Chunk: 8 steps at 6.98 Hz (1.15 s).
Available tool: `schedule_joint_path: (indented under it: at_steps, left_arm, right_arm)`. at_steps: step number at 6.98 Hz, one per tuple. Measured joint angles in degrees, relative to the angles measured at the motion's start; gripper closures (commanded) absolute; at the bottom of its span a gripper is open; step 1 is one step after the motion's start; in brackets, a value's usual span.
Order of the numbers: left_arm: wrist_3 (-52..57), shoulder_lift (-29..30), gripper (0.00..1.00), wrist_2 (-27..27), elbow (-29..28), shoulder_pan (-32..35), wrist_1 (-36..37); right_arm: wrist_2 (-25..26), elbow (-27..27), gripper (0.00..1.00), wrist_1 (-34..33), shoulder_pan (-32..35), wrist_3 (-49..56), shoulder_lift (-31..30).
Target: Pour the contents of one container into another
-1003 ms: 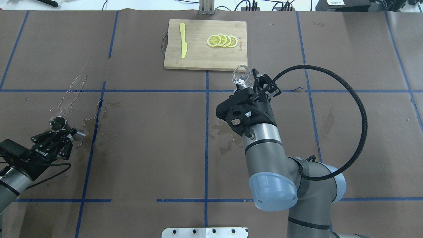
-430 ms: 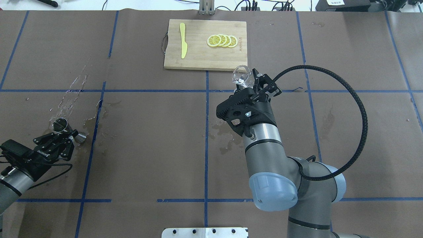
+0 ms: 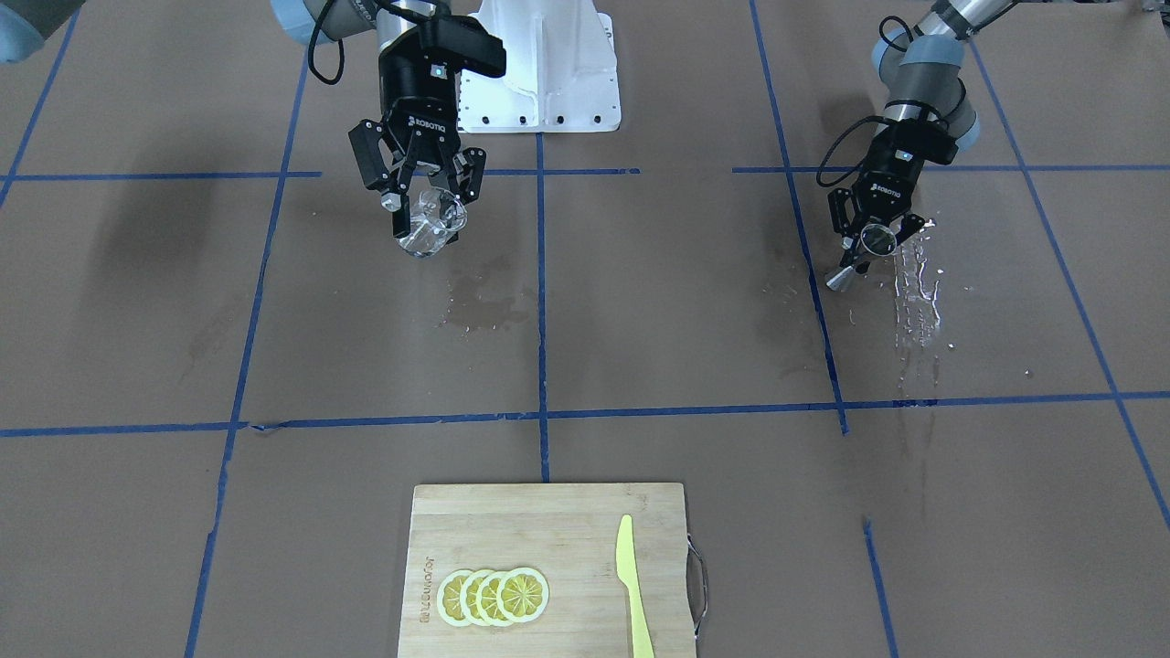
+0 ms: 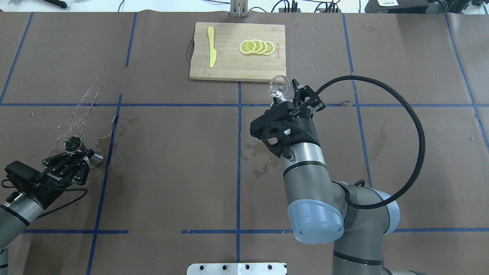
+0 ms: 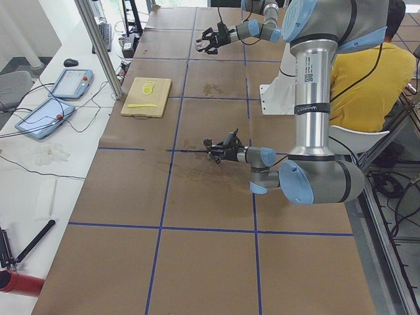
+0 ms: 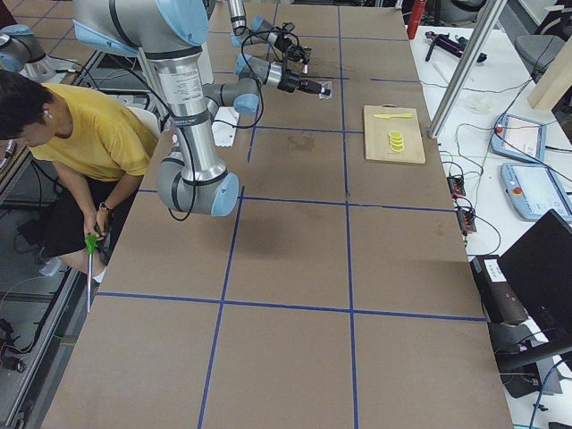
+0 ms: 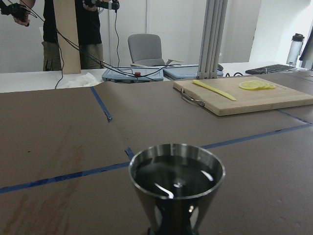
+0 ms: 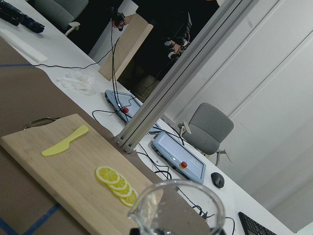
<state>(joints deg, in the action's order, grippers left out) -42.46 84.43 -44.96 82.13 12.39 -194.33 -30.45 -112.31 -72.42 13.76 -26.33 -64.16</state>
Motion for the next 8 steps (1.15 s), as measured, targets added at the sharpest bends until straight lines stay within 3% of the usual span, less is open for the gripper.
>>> schedule_joint_path:
  at_steps: [8]
  left_arm:
    - [0.18,0.67,1.0,0.04,-1.12,-0.08,0.0]
  right_arm:
    - [0.04,0.07,1.0,0.0,-0.01,-0.04,0.0]
